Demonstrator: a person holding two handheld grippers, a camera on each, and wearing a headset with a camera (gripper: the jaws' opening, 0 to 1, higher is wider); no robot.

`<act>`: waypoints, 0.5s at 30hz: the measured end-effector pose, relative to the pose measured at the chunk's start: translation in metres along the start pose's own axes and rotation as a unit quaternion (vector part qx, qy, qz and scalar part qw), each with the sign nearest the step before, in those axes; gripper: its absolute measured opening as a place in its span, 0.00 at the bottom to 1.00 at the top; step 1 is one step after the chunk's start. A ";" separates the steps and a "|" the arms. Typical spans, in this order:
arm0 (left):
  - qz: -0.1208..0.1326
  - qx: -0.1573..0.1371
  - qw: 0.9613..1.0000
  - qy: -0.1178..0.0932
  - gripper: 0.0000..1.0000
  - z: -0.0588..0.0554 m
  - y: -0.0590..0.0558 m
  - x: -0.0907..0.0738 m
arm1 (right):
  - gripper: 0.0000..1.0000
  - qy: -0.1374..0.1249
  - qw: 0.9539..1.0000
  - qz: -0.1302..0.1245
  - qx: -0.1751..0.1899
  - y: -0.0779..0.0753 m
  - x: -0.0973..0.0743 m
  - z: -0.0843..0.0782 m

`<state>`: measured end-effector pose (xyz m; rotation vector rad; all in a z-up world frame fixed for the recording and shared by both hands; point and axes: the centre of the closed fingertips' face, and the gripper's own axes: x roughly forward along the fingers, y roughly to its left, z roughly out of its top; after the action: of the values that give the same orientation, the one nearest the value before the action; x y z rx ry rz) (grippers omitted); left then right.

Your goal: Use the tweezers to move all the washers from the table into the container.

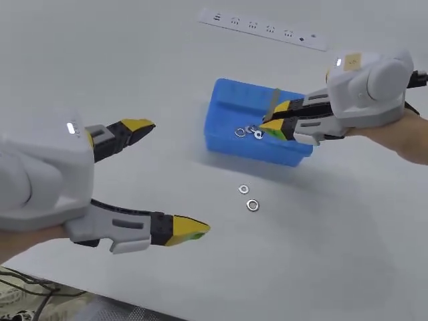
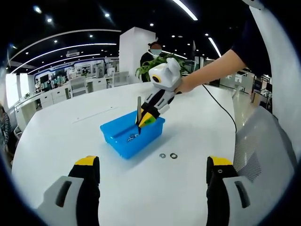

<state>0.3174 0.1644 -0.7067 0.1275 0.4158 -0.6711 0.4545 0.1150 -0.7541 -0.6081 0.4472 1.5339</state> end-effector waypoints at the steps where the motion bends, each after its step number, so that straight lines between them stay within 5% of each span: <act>1: -0.003 0.001 1.000 -0.004 1.00 0.003 0.001 0.002 | 0.08 0.000 1.000 0.000 0.000 0.000 0.000 0.000; 5: -0.010 0.003 1.000 -0.014 0.99 0.015 0.008 0.011 | 0.08 -0.002 1.000 0.004 -0.002 0.004 -0.002 0.004; 8: -0.026 -0.011 0.998 -0.059 0.99 0.044 0.015 0.023 | 0.08 -0.004 1.000 0.006 -0.012 0.007 -0.005 0.009; 15: -0.036 -0.013 0.992 -0.116 0.93 0.092 0.042 0.054 | 0.08 -0.002 1.000 -0.001 -0.012 0.006 -0.009 0.010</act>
<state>0.4123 0.1435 -0.6454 0.0095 0.2053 -0.7429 0.4474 0.1138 -0.7415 -0.6239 0.4250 1.5410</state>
